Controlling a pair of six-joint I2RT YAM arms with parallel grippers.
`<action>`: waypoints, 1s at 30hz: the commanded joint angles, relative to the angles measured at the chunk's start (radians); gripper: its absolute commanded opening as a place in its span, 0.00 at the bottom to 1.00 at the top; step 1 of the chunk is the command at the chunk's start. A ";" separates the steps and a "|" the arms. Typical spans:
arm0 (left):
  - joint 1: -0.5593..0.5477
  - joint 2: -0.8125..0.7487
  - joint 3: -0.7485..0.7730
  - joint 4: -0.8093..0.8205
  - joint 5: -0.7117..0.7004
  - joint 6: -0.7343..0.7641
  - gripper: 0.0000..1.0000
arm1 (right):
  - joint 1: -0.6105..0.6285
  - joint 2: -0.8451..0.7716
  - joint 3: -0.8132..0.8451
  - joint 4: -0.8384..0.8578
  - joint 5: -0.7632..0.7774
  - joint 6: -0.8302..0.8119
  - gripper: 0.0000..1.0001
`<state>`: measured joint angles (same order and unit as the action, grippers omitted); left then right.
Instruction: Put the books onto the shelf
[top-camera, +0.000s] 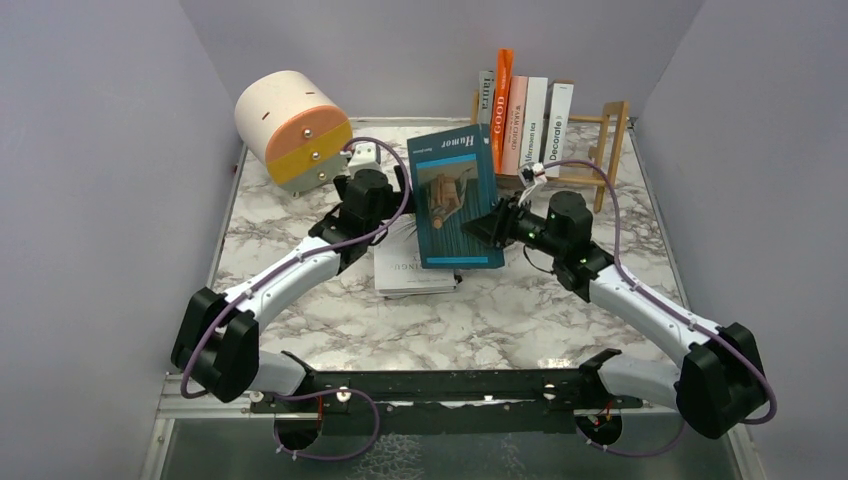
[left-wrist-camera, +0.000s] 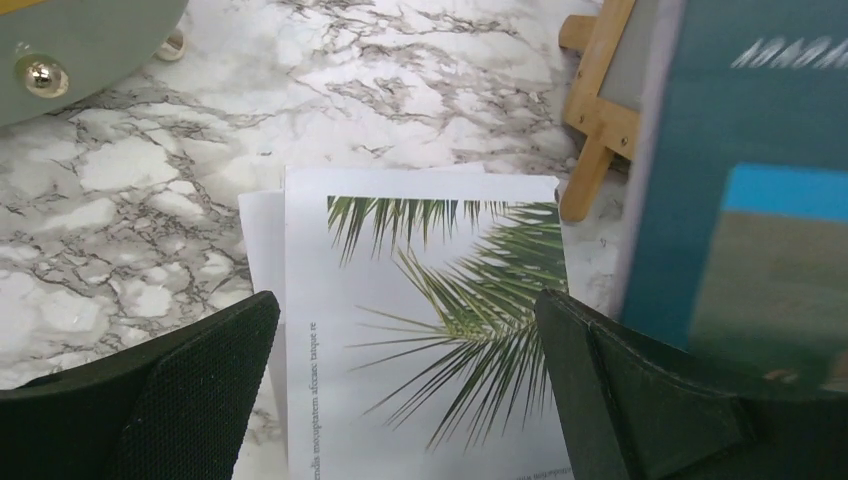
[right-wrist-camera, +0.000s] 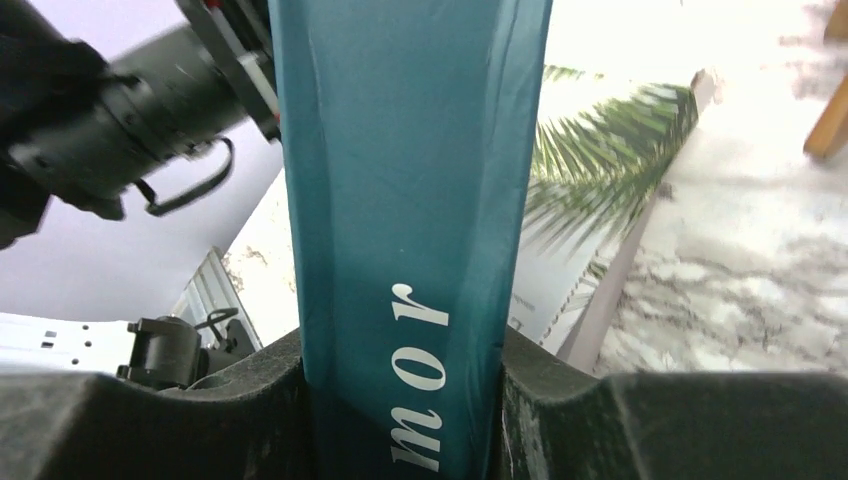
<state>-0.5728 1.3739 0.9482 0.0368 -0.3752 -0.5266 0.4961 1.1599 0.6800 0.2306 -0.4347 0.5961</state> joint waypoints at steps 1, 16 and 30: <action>-0.006 -0.078 -0.030 -0.043 -0.041 0.036 0.99 | 0.019 -0.058 0.099 0.039 -0.005 -0.069 0.03; -0.005 -0.251 -0.119 -0.027 -0.044 0.032 0.99 | 0.018 -0.016 0.532 -0.190 0.724 -0.379 0.01; -0.005 -0.152 -0.113 0.017 0.032 0.007 0.99 | -0.044 0.056 0.576 0.032 1.246 -0.792 0.01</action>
<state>-0.5735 1.1938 0.8333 0.0174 -0.3847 -0.5087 0.4885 1.2232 1.2263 0.1307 0.6621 -0.0536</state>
